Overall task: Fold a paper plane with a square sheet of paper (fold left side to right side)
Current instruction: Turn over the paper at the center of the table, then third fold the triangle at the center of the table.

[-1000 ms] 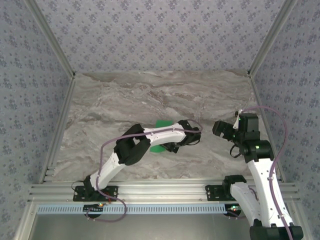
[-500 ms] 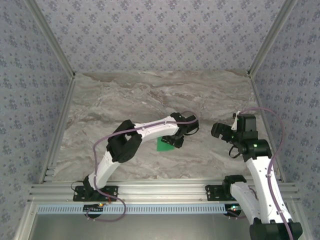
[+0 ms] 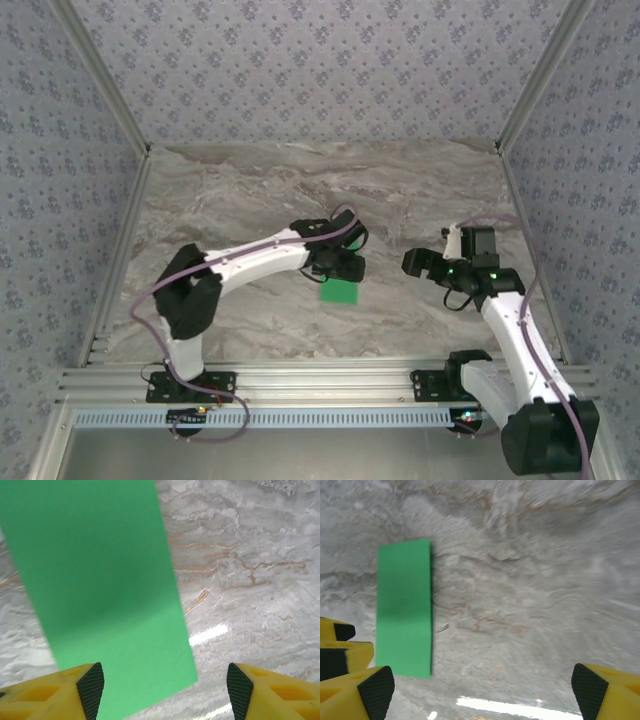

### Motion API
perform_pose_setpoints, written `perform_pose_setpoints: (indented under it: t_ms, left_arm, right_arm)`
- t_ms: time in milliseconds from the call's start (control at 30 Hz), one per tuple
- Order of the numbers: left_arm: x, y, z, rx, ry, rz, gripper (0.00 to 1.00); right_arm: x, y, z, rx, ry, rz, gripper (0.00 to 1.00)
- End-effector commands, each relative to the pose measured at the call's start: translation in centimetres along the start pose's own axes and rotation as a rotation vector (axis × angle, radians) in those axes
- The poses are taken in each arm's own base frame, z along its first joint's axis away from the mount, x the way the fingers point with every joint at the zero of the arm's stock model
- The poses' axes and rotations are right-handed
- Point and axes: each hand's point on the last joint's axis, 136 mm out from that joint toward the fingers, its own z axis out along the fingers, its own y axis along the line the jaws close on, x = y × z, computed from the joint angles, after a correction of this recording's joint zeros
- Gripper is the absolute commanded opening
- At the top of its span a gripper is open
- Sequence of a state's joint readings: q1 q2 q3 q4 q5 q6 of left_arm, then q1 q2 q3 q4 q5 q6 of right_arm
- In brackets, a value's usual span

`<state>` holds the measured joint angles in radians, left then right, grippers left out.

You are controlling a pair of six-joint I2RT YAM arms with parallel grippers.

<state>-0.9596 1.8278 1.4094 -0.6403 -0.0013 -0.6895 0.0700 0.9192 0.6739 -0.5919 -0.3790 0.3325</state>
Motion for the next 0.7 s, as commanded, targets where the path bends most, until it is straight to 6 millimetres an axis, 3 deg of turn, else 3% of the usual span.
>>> perform_pose_setpoints:
  t_ms: [0, 133, 267, 500, 667]
  left_arm:
    - [-1.6, 0.9, -1.9, 0.119, -0.079, -0.087, 0.71]
    - [-1.6, 3.2, -1.7, 0.226, -0.099, -0.184, 0.71]
    - [-1.5, 3.8, -0.1, 0.313, -0.082, -0.232, 0.71]
    - [-1.4, 5.2, 3.1, 0.297, -0.046, -0.289, 0.71]
    - [-1.3, 4.4, 4.9, 0.344, -0.011, -0.294, 0.68]
  right_arm:
    - [0.4, 3.6, 1.9, -0.178, 0.058, -0.034, 0.92]
    - [1.2, 5.4, 3.9, -0.213, 0.117, -0.073, 0.88]
    - [1.9, 6.8, 4.9, -0.207, 0.114, -0.146, 0.88]
    - [3.1, 7.6, 5.1, -0.187, 0.113, -0.229, 0.89]
    - [3.6, 8.2, 4.9, -0.210, 0.114, -0.258, 0.89]
